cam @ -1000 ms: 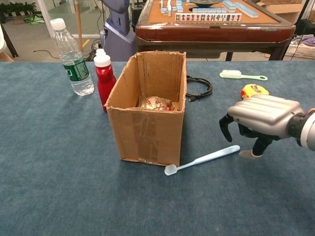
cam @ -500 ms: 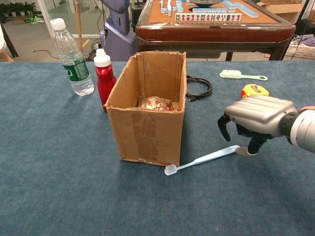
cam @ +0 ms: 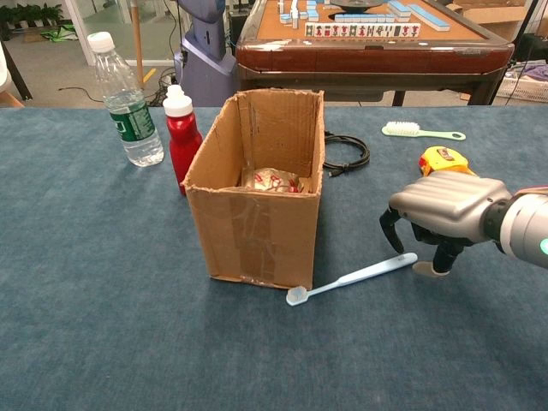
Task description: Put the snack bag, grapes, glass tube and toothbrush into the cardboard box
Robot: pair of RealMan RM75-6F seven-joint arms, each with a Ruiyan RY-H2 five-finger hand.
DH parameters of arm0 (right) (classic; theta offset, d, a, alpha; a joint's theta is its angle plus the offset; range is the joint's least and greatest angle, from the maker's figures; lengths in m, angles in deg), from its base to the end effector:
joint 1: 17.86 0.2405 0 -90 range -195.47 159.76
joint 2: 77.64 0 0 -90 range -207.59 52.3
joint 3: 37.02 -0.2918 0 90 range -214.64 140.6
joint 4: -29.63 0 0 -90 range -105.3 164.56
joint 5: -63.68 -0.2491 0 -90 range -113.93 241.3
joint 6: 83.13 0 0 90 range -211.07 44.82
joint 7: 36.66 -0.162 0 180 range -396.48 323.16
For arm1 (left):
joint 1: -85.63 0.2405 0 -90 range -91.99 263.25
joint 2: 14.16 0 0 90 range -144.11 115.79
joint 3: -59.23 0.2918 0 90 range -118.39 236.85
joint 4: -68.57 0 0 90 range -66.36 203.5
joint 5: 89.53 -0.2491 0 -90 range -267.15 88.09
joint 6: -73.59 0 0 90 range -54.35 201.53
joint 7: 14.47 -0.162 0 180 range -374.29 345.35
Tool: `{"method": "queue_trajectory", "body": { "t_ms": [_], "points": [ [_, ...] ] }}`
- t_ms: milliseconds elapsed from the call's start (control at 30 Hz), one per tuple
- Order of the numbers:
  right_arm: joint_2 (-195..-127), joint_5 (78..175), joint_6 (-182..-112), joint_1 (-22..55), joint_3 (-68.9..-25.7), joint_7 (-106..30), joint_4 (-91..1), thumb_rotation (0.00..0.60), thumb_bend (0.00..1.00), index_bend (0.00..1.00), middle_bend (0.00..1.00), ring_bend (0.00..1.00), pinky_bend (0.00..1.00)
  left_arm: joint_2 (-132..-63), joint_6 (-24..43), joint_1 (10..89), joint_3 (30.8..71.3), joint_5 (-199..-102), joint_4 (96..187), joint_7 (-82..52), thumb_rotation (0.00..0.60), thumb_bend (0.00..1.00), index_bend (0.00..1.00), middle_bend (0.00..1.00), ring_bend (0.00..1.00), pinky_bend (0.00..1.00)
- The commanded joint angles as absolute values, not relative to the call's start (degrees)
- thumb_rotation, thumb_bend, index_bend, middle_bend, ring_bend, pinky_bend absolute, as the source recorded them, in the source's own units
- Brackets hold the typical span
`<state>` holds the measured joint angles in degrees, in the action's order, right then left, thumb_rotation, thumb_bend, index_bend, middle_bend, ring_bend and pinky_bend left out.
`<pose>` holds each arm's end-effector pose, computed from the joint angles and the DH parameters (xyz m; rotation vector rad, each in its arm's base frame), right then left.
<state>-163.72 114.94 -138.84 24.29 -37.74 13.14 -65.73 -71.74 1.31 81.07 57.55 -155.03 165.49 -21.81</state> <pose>-0.1985 -0.3264 -0.0806 2.0948 -0.7123 0.4599 -0.4170 0.1830 0.1587 -1.2459 -1.1214 -0.4807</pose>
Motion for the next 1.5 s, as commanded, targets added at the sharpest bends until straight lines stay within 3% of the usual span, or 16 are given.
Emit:
{"method": "queue_trajectory", "body": {
  "t_ms": [33, 933, 1500],
  "points": [
    [-163.9, 114.3, -138.8, 24.7, -37.6, 13.4, -65.5, 0.6, 0.3, 0.5, 1.0, 1.0, 1.0, -71.7, 1.3, 81.1, 57.5, -155.0, 165.5, -21.8, 0.6, 0.28, 0.56, 0.46, 0.37, 0.65],
    [-165.1, 111.1, -138.0, 27.9, -36.0, 13.3, -63.8, 0.6, 0.31, 0.5, 1.0, 1.0, 1.0, -71.7, 1.1, 81.1, 57.5, -155.2, 165.6, -21.7, 0.6, 0.28, 0.56, 0.46, 0.37, 0.65],
    [-164.8, 111.5, -138.0, 28.4, -35.0, 11.8, -63.8, 0.6, 0.42, 0.52, 1.0, 1.0, 1.0, -71.7, 1.1, 81.2, 57.6, -155.3, 165.7, -21.8, 0.6, 0.28, 0.56, 0.46, 0.37, 0.65]
  ]
}}
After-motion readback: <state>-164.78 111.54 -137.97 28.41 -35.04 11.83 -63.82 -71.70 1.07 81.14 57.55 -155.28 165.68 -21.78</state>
